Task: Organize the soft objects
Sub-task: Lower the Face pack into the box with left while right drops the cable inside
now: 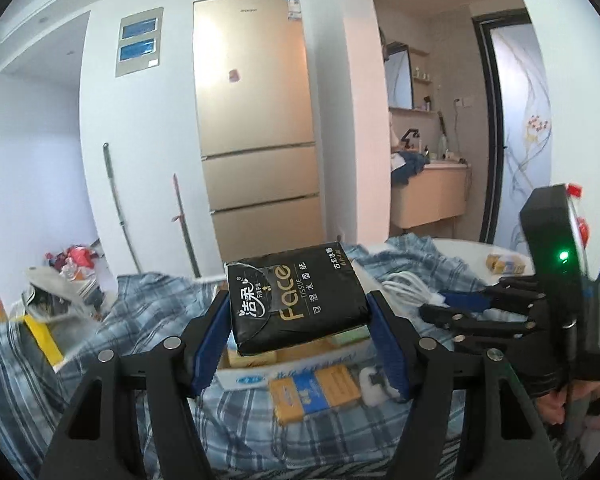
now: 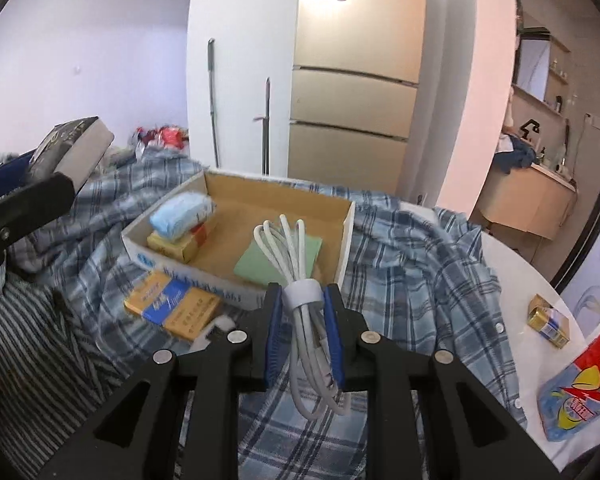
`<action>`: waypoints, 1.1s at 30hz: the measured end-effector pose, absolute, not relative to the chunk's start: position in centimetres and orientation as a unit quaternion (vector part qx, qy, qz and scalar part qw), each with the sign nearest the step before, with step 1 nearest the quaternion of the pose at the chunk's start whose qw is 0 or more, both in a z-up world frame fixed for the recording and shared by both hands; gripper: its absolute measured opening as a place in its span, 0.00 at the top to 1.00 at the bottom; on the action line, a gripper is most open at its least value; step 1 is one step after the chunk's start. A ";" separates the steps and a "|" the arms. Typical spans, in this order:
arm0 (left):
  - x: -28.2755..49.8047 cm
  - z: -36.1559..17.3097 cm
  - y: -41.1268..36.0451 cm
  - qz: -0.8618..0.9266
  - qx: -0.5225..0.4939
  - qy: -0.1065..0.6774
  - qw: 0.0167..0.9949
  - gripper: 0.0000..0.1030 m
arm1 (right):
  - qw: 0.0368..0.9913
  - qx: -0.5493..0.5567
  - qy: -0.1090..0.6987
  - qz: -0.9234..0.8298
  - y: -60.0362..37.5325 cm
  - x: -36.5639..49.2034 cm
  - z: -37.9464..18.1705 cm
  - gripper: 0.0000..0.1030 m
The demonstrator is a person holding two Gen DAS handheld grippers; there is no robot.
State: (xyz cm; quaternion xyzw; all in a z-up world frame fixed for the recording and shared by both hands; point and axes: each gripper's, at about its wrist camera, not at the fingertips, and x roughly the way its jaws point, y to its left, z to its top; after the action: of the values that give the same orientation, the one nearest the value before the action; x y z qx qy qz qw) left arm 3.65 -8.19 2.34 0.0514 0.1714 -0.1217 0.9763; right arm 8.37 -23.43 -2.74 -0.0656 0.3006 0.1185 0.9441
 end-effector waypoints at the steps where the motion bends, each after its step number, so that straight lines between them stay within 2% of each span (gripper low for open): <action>1: 3.7 2.9 -8.2 -0.124 0.048 0.168 0.977 0.33 | 0.946 -0.063 0.297 0.115 -23.4 8.4 -2.2 0.80; 11: 7.2 7.3 -8.8 -0.115 0.050 0.167 0.978 0.33 | 0.953 -0.031 0.285 0.094 -22.5 11.6 1.9 0.80; 17: 12.4 8.1 -8.9 -0.114 0.030 0.220 0.968 0.33 | 0.952 -0.009 0.297 0.072 -22.1 15.2 2.2 0.80; 23: 16.7 6.1 -8.3 -0.120 0.008 0.290 0.949 0.33 | 0.941 0.013 0.331 0.074 -22.5 17.7 -0.5 0.80; 33: 19.9 -0.4 -9.3 -0.122 0.039 0.416 0.900 0.33 | 0.912 0.025 0.400 0.082 -22.6 19.7 -5.5 0.80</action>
State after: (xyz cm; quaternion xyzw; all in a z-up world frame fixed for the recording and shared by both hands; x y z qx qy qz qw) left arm 19.87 -9.31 -0.41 0.0394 0.4163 -0.1218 0.9002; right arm 19.69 -22.58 -5.51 0.0251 0.4001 0.0823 0.9124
